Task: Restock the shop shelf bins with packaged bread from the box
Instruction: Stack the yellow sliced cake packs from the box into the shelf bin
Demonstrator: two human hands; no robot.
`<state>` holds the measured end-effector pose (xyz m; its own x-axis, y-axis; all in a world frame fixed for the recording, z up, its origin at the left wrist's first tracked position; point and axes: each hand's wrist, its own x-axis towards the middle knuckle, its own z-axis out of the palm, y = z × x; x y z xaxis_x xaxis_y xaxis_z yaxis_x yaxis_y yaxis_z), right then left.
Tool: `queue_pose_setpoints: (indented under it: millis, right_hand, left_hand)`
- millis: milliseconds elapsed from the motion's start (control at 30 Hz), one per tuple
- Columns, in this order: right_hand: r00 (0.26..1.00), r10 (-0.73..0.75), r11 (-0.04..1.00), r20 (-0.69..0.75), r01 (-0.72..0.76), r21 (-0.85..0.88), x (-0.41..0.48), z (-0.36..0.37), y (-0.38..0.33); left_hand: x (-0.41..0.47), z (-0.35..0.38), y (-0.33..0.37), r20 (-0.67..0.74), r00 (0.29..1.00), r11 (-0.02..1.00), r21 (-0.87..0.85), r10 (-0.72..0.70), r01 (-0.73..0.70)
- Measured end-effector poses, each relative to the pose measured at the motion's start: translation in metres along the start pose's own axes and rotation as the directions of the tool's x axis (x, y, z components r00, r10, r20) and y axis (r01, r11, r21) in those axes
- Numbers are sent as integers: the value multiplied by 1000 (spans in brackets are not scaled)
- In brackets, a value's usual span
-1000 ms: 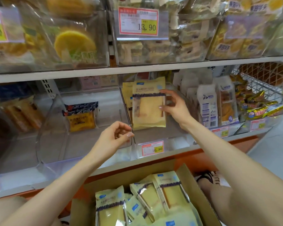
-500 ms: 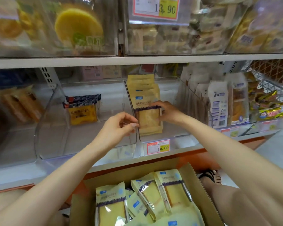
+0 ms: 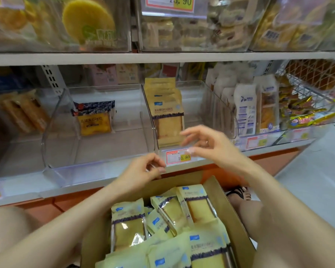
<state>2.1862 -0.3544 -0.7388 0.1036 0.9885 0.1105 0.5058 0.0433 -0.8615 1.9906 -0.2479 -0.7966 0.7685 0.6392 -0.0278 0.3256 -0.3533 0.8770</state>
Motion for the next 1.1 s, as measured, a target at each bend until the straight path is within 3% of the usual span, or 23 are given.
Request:
queue_pose_setpoints:
  millis: [133, 200, 300, 400, 633, 833, 1100]
  right_hand:
    - [980, 154, 986, 129, -143, -90, -20, 30, 34]
    - [960, 228, 940, 163, -173, -294, -24, 39, 55]
    - [919, 314, 875, 240, -182, -450, -27, 46, 70]
    - [888, 367, 795, 278, -144, -589, -26, 47, 72]
    - [888, 367, 808, 278, -156, -568, -26, 48, 73]
    - [841, 424, 872, 336, -278, -403, -31, 51, 78]
    - [871, 327, 942, 366, -332, -53, -28, 48, 66]
  left_hand:
    - [-15, 45, -50, 223, 964, 972, 217, -144, 95]
    - [-30, 66, -83, 361, 888, 930, 327, -285, 165]
    - [-57, 89, -118, 500, 747, 863, 467, -439, 194]
    - [-70, 98, -123, 476, 765, 866, 454, -435, 210]
    - [-74, 101, -122, 410, 836, 873, 462, -365, 155]
    - [-55, 67, -82, 321, 925, 979, 90, -204, 184]
    - [-32, 12, -32, 87, 982, 925, -330, -169, 188]
